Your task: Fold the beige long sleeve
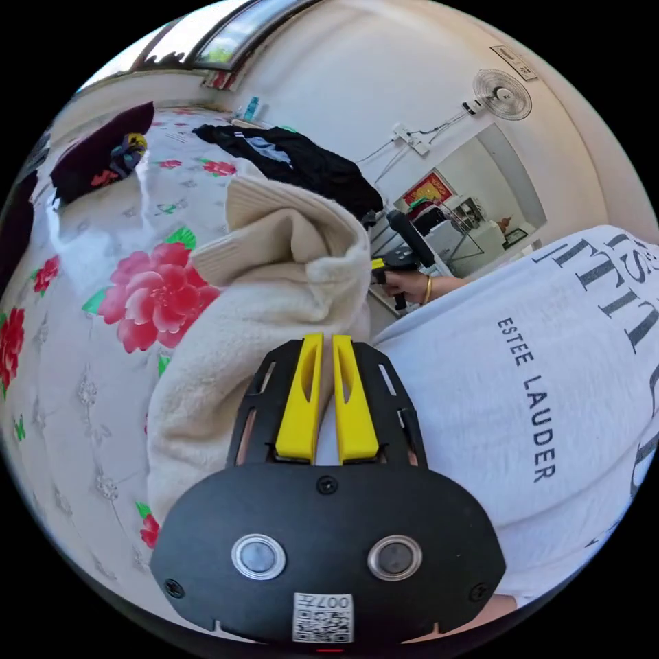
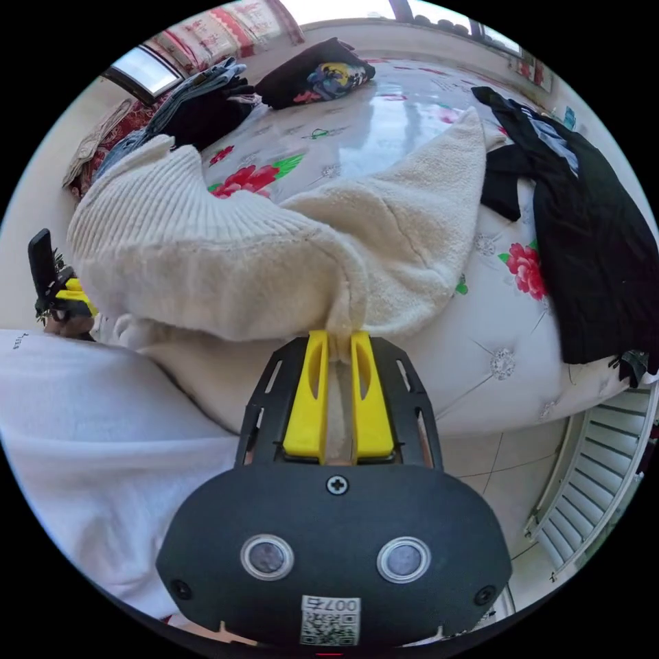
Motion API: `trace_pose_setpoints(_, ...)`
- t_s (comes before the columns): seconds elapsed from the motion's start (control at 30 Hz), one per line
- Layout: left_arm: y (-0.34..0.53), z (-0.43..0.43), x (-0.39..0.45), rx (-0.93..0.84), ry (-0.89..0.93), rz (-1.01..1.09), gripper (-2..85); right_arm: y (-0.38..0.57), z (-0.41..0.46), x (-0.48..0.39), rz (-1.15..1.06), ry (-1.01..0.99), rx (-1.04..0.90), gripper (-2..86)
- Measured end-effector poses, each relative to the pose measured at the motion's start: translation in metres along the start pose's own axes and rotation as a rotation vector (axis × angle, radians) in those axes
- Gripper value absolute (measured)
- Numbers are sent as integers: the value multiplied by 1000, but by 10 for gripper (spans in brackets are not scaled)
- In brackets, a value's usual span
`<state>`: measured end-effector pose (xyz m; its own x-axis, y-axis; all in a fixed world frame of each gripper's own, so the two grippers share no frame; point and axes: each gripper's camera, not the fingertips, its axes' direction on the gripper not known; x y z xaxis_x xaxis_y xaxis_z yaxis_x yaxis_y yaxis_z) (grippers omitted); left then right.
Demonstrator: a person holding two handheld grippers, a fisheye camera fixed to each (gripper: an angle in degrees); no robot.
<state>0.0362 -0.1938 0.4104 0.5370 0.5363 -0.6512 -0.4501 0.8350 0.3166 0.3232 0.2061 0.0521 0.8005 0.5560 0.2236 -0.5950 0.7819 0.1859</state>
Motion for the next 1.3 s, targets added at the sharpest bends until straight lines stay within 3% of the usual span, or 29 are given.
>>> trace_pose_setpoints(0.1,-10,-11,-33,45,-115,-143,35,10,-2,1,22,-20,61,52)
trace_pose_setpoints(0.33,-64,-7,-112,146,-199,-384,48,23,-2,0,27,-45,108,56)
trace_pose_setpoints(0.43,-94,34,-135,-13,-147,-382,72,28,-2,-2,29,-48,116,57)
trace_pose_setpoints(0.53,-97,104,-142,-254,84,-395,65,34,-1,-7,30,-37,128,57)
trace_pose_setpoints(0.63,-86,104,-109,-138,66,-303,18,40,-3,-8,60,-18,118,53)
trace_pose_setpoints(0.7,-66,54,-79,83,-46,-301,0,39,-18,-10,74,21,136,50)
trace_pose_setpoints(0.8,-30,-39,0,399,-284,-218,-5,40,-70,-29,-20,105,325,48)
trace_pose_setpoints(0.87,-16,-63,55,411,-408,-83,-4,35,-98,-46,-142,101,433,47)
trace_pose_setpoints(0.97,8,-46,116,279,-456,120,7,20,-82,-56,-209,130,350,46)
trace_pose_setpoints(1.03,24,-14,121,152,-390,110,21,15,-52,-53,-188,137,213,46)
trace_pose_setpoints(1.1,46,18,110,47,-310,-43,35,20,-29,-47,-145,113,116,46)
trace_pose_setpoints(1.2,66,4,109,213,-331,-162,45,41,-22,-44,-99,44,143,47)
trace_pose_setpoints(1.3,51,-10,105,268,-396,-130,78,49,-23,-41,-73,8,158,48)
